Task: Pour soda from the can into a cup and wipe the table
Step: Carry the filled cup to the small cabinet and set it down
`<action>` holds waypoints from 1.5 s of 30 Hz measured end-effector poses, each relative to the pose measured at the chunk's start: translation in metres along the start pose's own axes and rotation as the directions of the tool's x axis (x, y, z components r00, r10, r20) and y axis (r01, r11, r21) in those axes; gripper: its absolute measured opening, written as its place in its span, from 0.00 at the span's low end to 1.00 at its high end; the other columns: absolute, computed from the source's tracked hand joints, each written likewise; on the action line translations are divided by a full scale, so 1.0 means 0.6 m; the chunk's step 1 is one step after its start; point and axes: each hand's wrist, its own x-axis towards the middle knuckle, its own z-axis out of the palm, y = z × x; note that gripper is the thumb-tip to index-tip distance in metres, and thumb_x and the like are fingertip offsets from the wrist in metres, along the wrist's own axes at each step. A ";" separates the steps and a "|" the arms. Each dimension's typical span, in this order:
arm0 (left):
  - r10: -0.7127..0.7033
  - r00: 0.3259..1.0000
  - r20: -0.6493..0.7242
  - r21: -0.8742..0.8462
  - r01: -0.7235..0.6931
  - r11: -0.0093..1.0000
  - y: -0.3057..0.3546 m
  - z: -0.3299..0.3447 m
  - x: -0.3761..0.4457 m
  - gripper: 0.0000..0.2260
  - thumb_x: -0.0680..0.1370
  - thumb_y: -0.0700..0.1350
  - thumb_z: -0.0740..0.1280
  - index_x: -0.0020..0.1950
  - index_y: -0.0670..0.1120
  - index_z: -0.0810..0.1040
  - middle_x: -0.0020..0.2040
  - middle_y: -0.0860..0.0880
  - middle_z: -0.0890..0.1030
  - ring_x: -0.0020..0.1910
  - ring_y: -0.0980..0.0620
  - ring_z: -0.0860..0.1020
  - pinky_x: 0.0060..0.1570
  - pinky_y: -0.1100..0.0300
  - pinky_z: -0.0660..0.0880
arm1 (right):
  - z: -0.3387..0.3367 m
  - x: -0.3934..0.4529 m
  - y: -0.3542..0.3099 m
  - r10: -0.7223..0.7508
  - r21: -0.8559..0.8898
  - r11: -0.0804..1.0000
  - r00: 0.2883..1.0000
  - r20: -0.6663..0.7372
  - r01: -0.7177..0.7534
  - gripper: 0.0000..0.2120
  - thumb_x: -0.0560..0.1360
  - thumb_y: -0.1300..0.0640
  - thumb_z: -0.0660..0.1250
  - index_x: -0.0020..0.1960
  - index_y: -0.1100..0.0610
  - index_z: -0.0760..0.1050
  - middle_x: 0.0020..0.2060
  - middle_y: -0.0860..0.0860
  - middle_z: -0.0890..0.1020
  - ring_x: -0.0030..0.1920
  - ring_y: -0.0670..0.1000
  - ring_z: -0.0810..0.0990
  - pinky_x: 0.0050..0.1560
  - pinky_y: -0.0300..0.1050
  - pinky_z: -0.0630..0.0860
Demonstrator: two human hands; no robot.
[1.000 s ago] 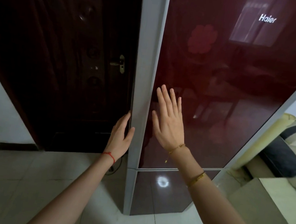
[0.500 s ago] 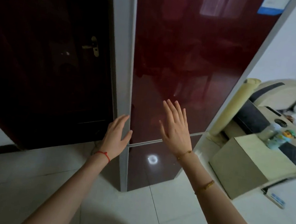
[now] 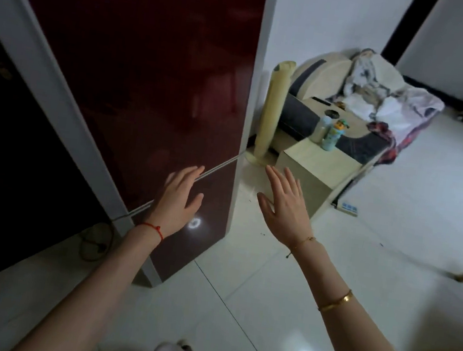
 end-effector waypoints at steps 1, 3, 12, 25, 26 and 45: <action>0.031 0.999 0.018 0.008 -0.031 0.999 0.017 0.011 0.004 0.26 0.80 0.42 0.65 0.77 0.45 0.63 0.74 0.47 0.67 0.72 0.46 0.63 0.71 0.55 0.60 | -0.009 -0.018 0.019 0.037 -0.006 0.999 0.999 0.006 -0.036 0.28 0.82 0.45 0.53 0.79 0.53 0.53 0.77 0.51 0.60 0.79 0.53 0.48 0.78 0.55 0.47; 0.085 0.994 0.063 0.010 -0.086 0.996 0.052 0.037 0.010 0.26 0.80 0.42 0.65 0.77 0.44 0.64 0.74 0.46 0.68 0.72 0.45 0.64 0.72 0.54 0.60 | -0.028 -0.058 0.057 0.107 -0.005 0.994 0.994 0.011 -0.107 0.28 0.82 0.46 0.54 0.78 0.53 0.54 0.76 0.51 0.61 0.79 0.54 0.50 0.78 0.55 0.49; 0.251 0.944 0.215 -0.051 -0.246 0.968 0.249 0.180 -0.024 0.24 0.80 0.43 0.64 0.76 0.44 0.65 0.73 0.46 0.69 0.71 0.46 0.64 0.68 0.62 0.55 | -0.123 -0.290 0.216 0.388 0.010 0.921 0.921 0.010 -0.388 0.28 0.81 0.47 0.56 0.78 0.53 0.54 0.76 0.49 0.62 0.78 0.54 0.50 0.78 0.54 0.48; 0.516 0.777 0.361 -0.190 -0.480 0.856 0.553 0.403 -0.139 0.23 0.81 0.46 0.63 0.76 0.48 0.64 0.72 0.50 0.69 0.71 0.48 0.65 0.70 0.47 0.65 | -0.286 -0.650 0.397 0.677 -0.018 0.732 0.730 -0.093 -0.681 0.28 0.81 0.45 0.55 0.78 0.53 0.54 0.76 0.50 0.61 0.78 0.53 0.51 0.78 0.55 0.48; 0.532 0.759 0.375 -0.203 -0.493 0.846 0.573 0.420 -0.145 0.23 0.81 0.46 0.63 0.76 0.48 0.64 0.72 0.50 0.70 0.71 0.48 0.65 0.71 0.47 0.65 | -0.294 -0.673 0.409 0.697 -0.015 0.712 0.709 -0.106 -0.702 0.28 0.81 0.45 0.55 0.78 0.53 0.54 0.76 0.50 0.61 0.78 0.53 0.52 0.78 0.55 0.48; 0.722 0.469 0.508 -0.377 -0.633 0.676 0.943 0.731 -0.122 0.23 0.81 0.48 0.63 0.76 0.49 0.64 0.72 0.50 0.70 0.71 0.49 0.64 0.71 0.44 0.64 | -0.402 -0.906 0.694 0.925 0.103 0.355 0.332 -0.185 -0.929 0.27 0.81 0.47 0.57 0.77 0.52 0.56 0.75 0.48 0.63 0.78 0.51 0.53 0.77 0.56 0.53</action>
